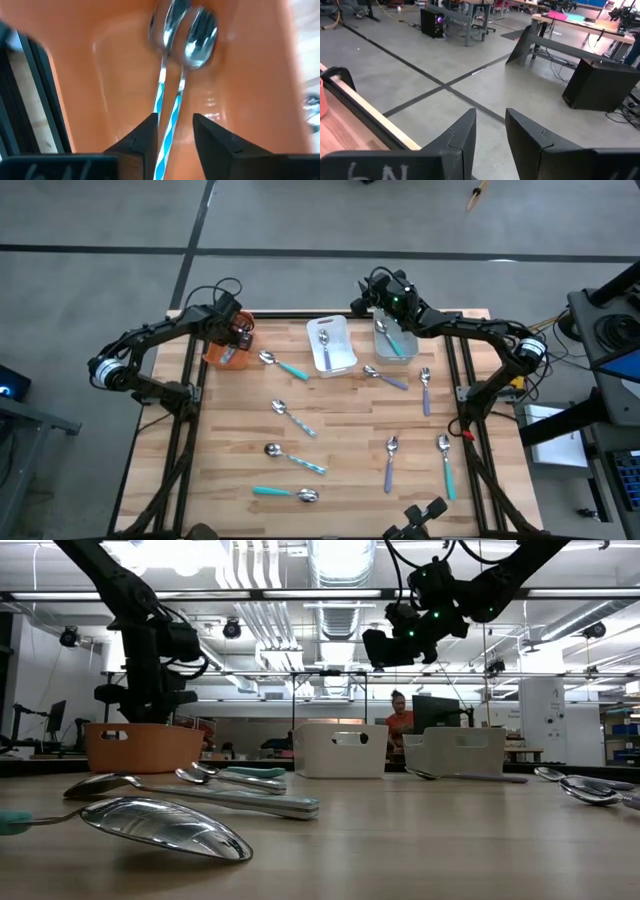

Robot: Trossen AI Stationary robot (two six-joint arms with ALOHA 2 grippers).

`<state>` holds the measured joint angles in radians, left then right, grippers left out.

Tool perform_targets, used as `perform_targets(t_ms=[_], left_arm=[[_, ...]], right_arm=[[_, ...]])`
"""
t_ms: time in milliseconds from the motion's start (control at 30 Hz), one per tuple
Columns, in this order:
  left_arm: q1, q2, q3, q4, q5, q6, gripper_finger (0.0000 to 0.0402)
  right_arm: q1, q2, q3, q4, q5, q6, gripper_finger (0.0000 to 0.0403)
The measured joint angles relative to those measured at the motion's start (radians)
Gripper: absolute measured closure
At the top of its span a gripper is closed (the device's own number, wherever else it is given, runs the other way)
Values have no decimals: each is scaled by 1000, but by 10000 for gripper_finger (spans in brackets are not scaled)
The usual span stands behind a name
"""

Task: Sort silverware by color (type)
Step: Put the purple spoon into the white bin

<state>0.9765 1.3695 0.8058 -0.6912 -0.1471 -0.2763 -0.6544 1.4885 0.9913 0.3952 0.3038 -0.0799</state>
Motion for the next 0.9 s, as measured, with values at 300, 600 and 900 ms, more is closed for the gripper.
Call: perform_targets(t_ms=[300, 600, 900], left_arm=[[-55, -67, 136, 96, 103, 220, 282], [-110, -100, 124, 410, 410, 395, 296], [-145, -100, 116, 445, 540, 417, 299]], right_arm=[[20, -67, 1, -217, -170, 126, 321], [119, -141, 1, -350, -443, 312, 322], [266, -150, 1, -562, -445, 468, 332]])
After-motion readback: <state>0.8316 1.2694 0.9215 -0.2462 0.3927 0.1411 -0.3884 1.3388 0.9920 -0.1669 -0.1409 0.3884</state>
